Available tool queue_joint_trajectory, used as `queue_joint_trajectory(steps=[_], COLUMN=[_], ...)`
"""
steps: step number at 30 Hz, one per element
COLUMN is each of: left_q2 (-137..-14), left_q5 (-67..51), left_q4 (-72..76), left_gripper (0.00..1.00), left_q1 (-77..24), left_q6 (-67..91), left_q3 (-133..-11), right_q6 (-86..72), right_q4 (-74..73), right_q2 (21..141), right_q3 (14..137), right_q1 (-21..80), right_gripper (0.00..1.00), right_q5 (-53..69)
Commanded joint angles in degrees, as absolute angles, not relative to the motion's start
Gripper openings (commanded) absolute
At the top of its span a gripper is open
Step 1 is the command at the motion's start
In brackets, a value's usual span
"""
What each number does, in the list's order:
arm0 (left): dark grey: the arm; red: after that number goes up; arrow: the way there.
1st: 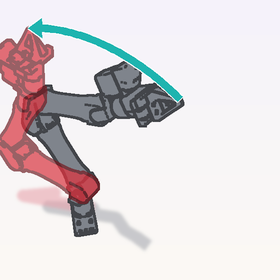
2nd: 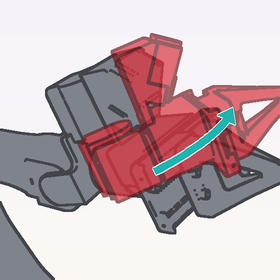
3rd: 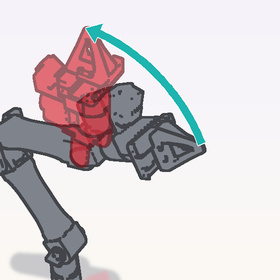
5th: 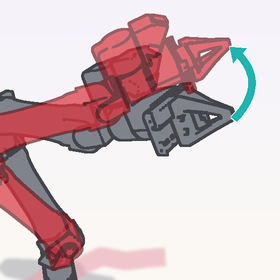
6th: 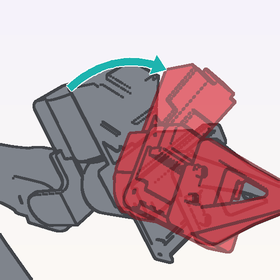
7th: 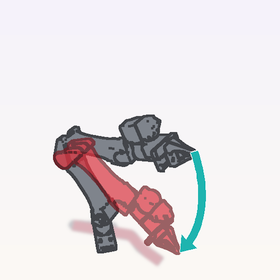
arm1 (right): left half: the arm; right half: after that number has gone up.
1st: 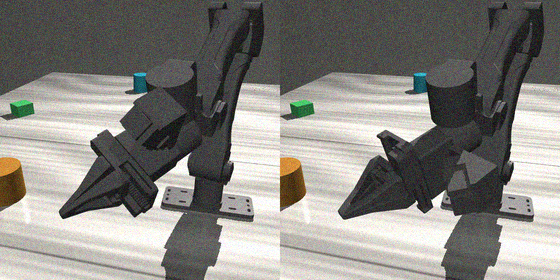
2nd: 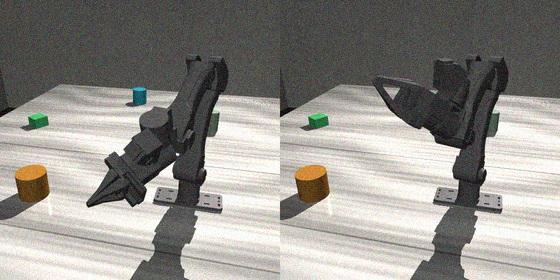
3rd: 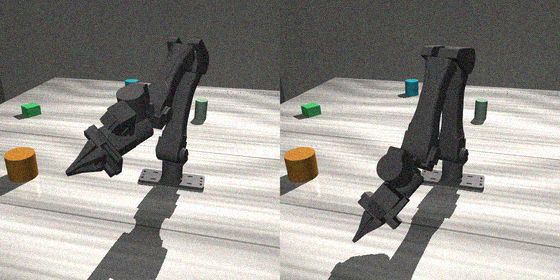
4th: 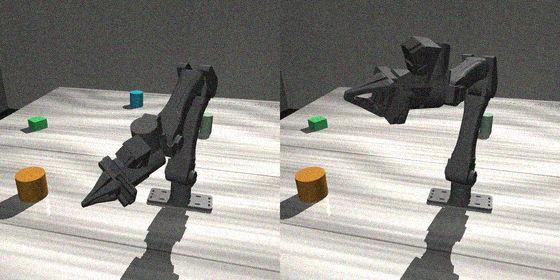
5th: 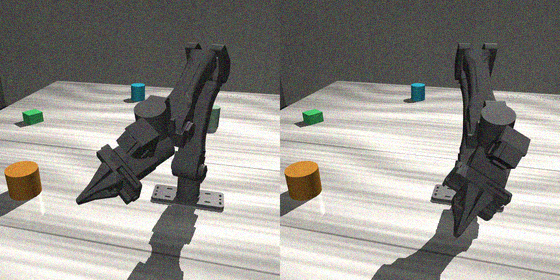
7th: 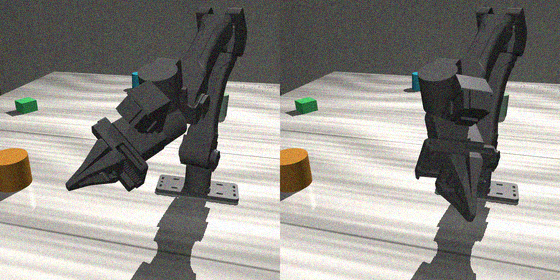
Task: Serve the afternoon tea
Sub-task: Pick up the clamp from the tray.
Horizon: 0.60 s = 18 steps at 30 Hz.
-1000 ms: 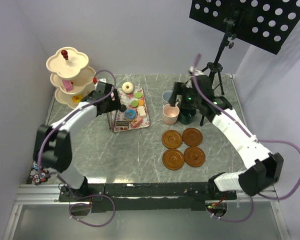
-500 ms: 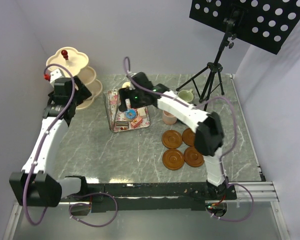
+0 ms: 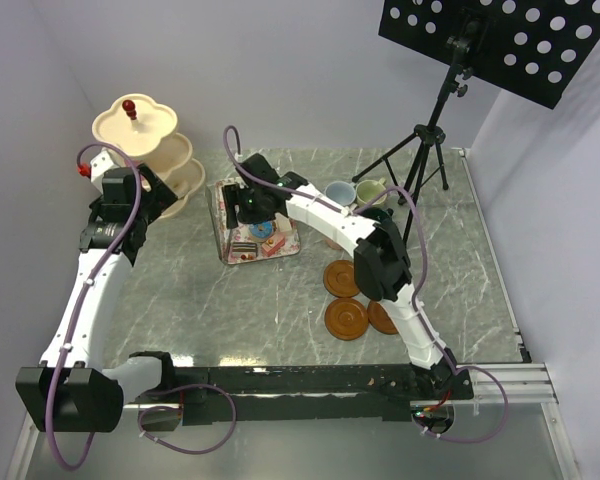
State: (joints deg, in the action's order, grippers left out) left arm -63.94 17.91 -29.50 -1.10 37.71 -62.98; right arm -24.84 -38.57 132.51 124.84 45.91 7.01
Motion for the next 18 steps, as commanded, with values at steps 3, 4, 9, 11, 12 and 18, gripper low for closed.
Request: queue_joint_trajectory(steps=[3,4,9,11,12,18], left_q2=[-62.84,-62.75,-62.4,-62.23,-62.31,-61.52], left_q5=[23.1,24.25,24.87,24.87,25.13,26.19], left_q4=[-29.88,-29.8,-28.92,-28.48,-28.39,-28.13], left_gripper=[1.0,1.0,1.0,1.0,1.0,1.0], left_q1=[-2.46,-3.24,-5.09,-5.71,-5.97,-7.47], left_q6=[34.46,33.5,31.91,31.47,31.03,30.06], left_q3=[-64.69,-64.51,-63.9,-63.55,-63.46,-62.67], right_q6=[-26.54,-26.89,-28.91,-29.7,-30.14,-31.03], right_q4=[-35.25,-34.72,-34.19,-34.28,-34.63,-36.91], right_q2=[137.28,138.07,142.64,144.22,144.75,147.04], right_q3=[129.99,130.69,135.08,135.53,135.61,136.06], right_q1=[47.81,47.81,47.9,47.9,47.9,47.81], right_gripper=[0.76,0.74,0.68,0.67,0.66,0.6], right_q5=[7.56,7.3,7.12,6.33,5.98,5.27])
